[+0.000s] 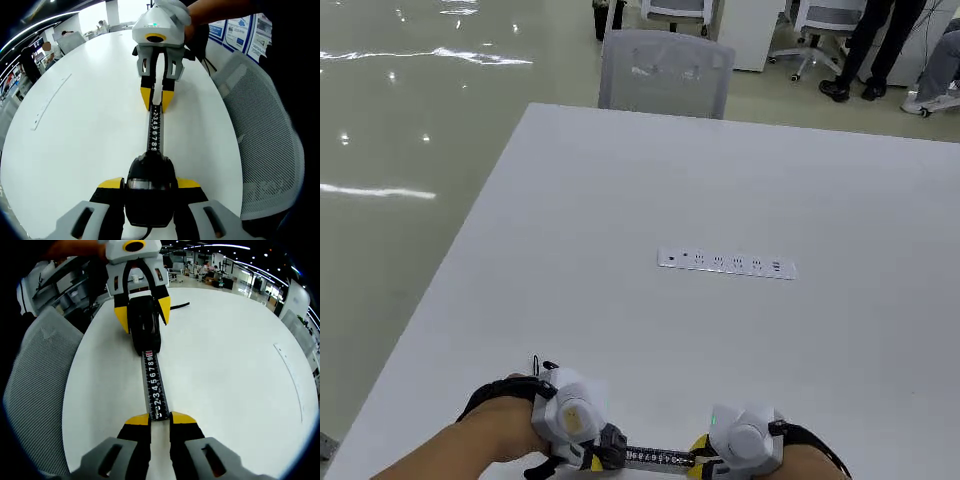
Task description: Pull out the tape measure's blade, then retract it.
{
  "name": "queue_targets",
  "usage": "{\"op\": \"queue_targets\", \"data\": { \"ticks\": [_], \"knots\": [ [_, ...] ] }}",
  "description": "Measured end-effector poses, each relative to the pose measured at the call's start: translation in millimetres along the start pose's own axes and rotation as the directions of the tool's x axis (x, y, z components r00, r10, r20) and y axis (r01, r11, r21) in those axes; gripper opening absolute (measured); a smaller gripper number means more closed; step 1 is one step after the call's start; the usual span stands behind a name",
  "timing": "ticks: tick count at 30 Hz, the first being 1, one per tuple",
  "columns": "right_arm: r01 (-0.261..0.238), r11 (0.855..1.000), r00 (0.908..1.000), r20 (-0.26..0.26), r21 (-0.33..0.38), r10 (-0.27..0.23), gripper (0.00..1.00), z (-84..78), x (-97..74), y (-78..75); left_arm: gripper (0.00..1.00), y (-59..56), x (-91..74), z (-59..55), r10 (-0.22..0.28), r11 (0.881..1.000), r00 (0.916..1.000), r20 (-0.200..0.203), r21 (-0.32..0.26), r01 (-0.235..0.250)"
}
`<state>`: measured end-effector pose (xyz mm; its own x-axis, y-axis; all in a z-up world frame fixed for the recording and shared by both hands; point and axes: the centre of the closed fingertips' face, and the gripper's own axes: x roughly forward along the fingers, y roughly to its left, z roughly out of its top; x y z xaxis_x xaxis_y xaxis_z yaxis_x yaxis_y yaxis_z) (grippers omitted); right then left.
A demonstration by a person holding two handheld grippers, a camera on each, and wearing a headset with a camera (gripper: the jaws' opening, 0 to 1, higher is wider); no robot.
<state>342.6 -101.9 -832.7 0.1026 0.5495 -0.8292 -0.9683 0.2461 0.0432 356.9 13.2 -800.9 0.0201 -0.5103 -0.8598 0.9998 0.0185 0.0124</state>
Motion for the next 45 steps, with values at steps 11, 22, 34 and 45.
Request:
{"op": "queue_targets", "data": {
  "ticks": [11, 22, 34, 45],
  "knots": [
    [0.007, 1.000, 0.9996, -0.026, 0.011, -0.007, 0.12, -17.3, -11.9, -3.8, 0.34, 0.3, 0.4, -0.3, -0.001, 1.000, 1.0000, -0.002, 0.003, 0.001],
    [0.007, 1.000, 0.9993, -0.037, 0.021, -0.007, 0.12, -29.1, -20.7, -5.8, 0.34, 0.3, 1.0, 0.3, -0.005, 1.000, 1.0000, -0.005, 0.004, 0.005],
    [0.013, 0.999, 0.9990, -0.044, 0.032, -0.011, 0.12, -41.9, -29.8, -8.5, 0.34, 0.5, 1.3, 0.2, -0.004, 1.000, 1.0000, -0.002, -0.003, 0.004],
    [0.023, 0.999, 0.9980, -0.060, 0.034, -0.021, 0.11, -54.1, -38.3, -11.4, 0.34, 0.7, 0.7, 0.1, -0.002, 1.000, 1.0000, -0.008, -0.001, 0.002]
  ]
}}
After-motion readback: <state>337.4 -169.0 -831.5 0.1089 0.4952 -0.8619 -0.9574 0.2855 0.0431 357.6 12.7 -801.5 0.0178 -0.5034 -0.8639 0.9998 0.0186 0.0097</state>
